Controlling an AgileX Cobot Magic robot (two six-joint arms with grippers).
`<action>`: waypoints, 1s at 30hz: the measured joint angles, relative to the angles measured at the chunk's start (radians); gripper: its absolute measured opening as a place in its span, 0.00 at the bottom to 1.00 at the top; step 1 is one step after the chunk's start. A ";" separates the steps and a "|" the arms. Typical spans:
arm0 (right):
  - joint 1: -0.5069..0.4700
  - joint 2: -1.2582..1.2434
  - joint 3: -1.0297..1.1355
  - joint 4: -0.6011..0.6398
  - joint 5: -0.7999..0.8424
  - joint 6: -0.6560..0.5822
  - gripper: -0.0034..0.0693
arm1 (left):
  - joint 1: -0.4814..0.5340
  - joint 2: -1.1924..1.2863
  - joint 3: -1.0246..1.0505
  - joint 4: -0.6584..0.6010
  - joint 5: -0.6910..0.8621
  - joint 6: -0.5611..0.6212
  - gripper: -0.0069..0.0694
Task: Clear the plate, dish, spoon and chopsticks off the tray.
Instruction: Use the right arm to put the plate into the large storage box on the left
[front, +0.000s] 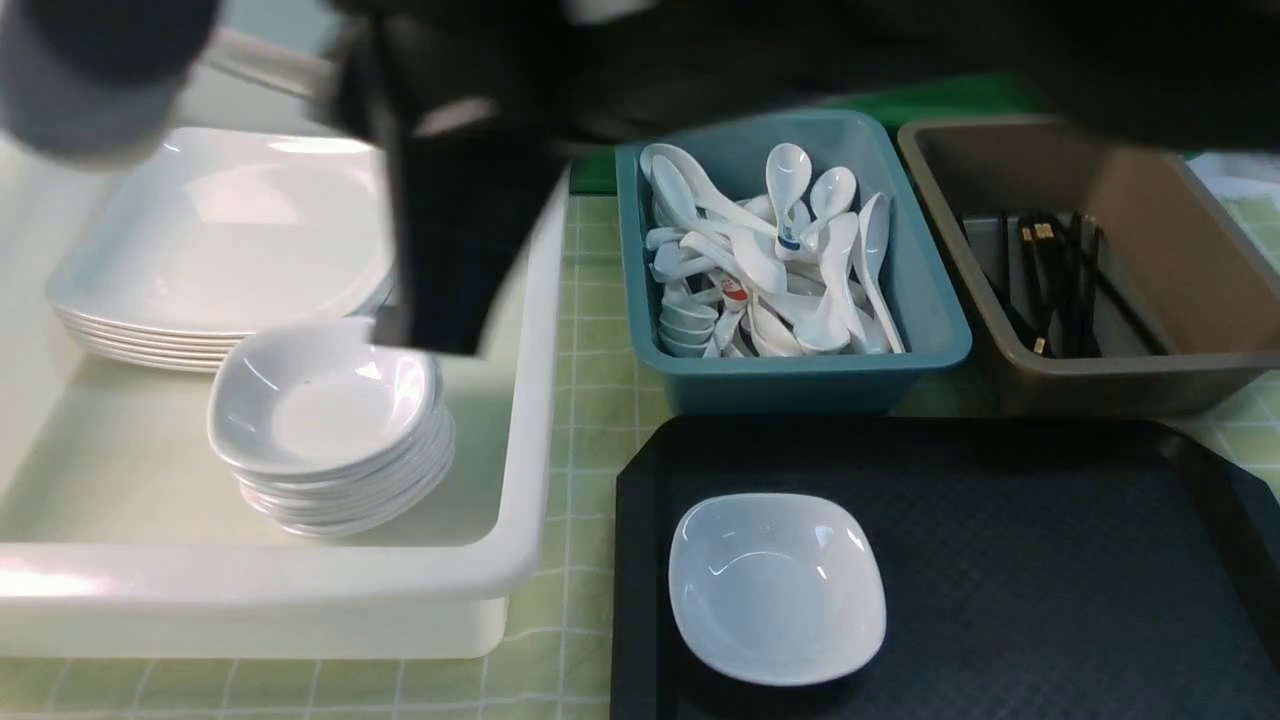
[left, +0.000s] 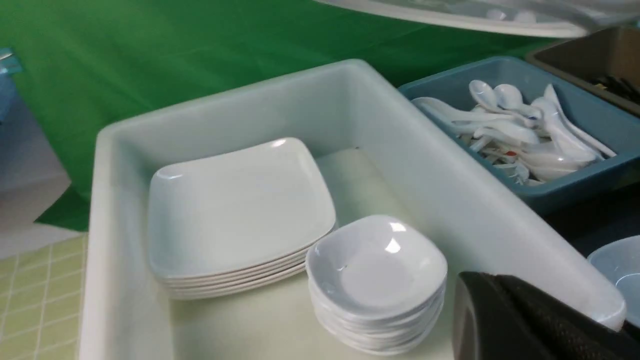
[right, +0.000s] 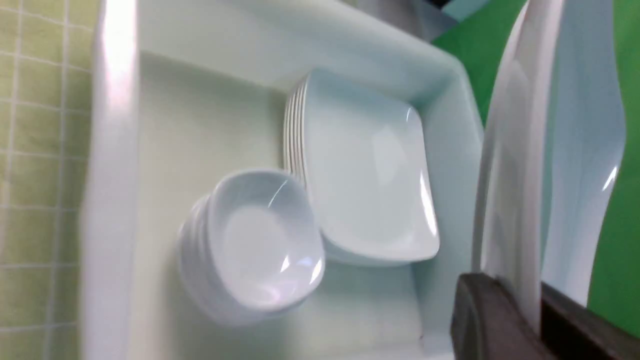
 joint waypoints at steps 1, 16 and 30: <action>-0.017 0.035 -0.017 0.021 -0.020 -0.032 0.13 | 0.000 -0.026 0.000 0.010 0.022 -0.006 0.11; -0.161 0.661 -0.419 0.150 -0.224 -0.441 0.13 | 0.000 -0.149 -0.001 -0.096 0.156 0.007 0.11; -0.192 0.799 -0.439 0.159 -0.432 -0.469 0.13 | 0.000 -0.149 -0.001 -0.202 0.156 0.010 0.11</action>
